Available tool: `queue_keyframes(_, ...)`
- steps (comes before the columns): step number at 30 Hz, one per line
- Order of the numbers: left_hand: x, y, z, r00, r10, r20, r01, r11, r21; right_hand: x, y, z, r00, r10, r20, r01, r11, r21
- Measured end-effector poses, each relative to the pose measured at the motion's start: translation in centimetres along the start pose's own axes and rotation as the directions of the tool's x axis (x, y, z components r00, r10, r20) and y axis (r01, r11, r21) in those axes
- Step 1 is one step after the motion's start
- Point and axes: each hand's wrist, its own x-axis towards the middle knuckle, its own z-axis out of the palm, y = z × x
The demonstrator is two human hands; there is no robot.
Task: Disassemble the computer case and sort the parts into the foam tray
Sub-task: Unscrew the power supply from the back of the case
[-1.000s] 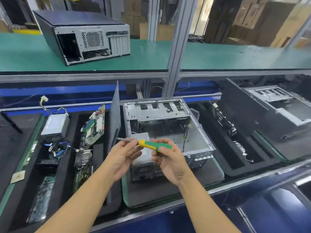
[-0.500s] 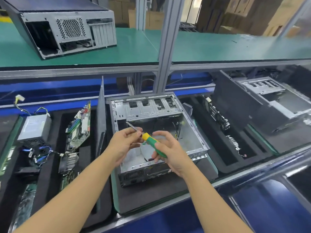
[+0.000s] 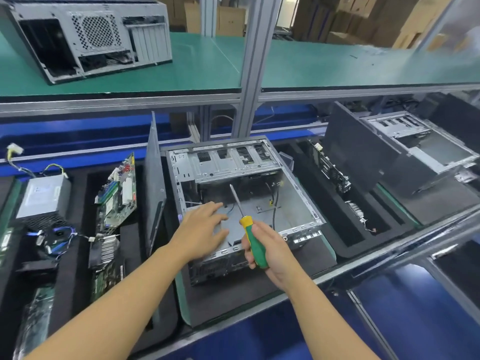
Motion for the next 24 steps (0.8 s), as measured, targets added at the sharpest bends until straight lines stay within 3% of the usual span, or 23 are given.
queue_keyframes(6,-1.5,-0.4,-0.7,0.994,0.093,0.064,-0.091,0.995,-0.038,-1.2,1.6,-0.1,0.994,0.027,0.104,-0.036,0.996,0.080)
queue_keyframes(13,-3.6,-0.1,0.2,0.984,0.098,0.146,-0.126,0.973,0.196,-4.1,4.8,-1.5,0.987,0.100,0.122,-0.107,0.993,0.055)
queue_keyframes(17,-4.1,0.5,1.9,0.995,0.089,0.039,-0.097,0.913,0.395,-6.3,7.7,-2.3,0.982,0.130,0.138,-0.134,0.991,0.023)
queue_keyframes(24,-4.4,1.2,2.6,0.993,0.089,-0.077,-0.050,0.909,0.413,-8.2,9.1,-2.1,0.977,0.165,0.138,-0.157,0.986,-0.063)
